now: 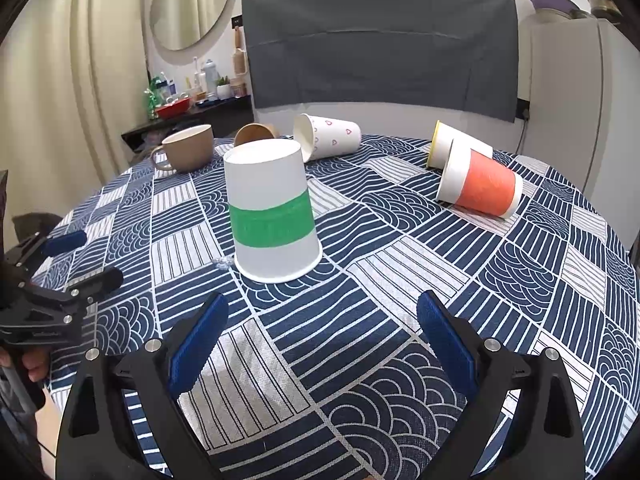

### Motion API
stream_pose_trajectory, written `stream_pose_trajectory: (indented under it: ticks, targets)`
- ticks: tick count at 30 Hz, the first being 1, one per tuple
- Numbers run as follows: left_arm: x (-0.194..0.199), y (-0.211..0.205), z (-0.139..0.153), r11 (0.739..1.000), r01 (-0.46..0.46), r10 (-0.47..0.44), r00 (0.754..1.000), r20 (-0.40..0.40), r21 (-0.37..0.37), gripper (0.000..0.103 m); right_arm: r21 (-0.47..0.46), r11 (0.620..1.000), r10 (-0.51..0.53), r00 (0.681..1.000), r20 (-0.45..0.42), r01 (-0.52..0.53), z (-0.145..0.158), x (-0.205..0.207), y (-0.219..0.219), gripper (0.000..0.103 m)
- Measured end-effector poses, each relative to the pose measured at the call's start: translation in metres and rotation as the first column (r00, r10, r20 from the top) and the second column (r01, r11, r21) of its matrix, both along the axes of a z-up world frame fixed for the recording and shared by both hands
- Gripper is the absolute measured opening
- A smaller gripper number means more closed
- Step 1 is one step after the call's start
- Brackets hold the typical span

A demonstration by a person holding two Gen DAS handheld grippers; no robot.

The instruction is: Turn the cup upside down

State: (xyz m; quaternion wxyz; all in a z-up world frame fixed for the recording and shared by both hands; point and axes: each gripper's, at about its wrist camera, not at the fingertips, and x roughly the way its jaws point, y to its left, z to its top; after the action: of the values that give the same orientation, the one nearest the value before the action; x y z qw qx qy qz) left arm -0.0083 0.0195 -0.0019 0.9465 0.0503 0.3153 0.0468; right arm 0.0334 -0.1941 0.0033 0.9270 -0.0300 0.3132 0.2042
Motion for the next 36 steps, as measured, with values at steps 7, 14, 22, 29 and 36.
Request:
stream_pose_trajectory:
  ticks: [7, 14, 22, 29, 36]
  targets:
    - [-0.0014, -0.0007, 0.0005, 1.0, 0.004, -0.004, 1.0, 0.008, 0.008, 0.097, -0.001, 1.0, 0.004, 1.0, 0.004, -0.004, 0.0003, -0.0006, 0.0005, 0.091]
    - [-0.002, -0.0015, 0.0006, 1.0, 0.003, -0.003, 1.0, 0.011, 0.012, 0.097, 0.001, 1.0, 0.006, 1.0, -0.001, -0.006, 0.0, -0.0009, 0.0013, 0.091]
    - [-0.0006, 0.0041, 0.0, 1.0, -0.001, 0.001, 1.0, 0.004, -0.022, 0.097, 0.007, 1.0, 0.003, 1.0, -0.005, -0.003, -0.0003, 0.0003, -0.0006, 0.091]
    - [-0.0013, 0.0027, -0.0002, 1.0, 0.001, -0.001, 1.0, 0.009, -0.012, 0.097, 0.005, 1.0, 0.003, 1.0, -0.003, -0.003, -0.0004, 0.0, -0.0001, 0.091]
    - [-0.002, 0.0025, 0.0004, 1.0, 0.005, -0.004, 1.0, 0.01, -0.017, 0.097, 0.005, 1.0, 0.003, 1.0, -0.004, -0.003, -0.0003, 0.0001, -0.0001, 0.091]
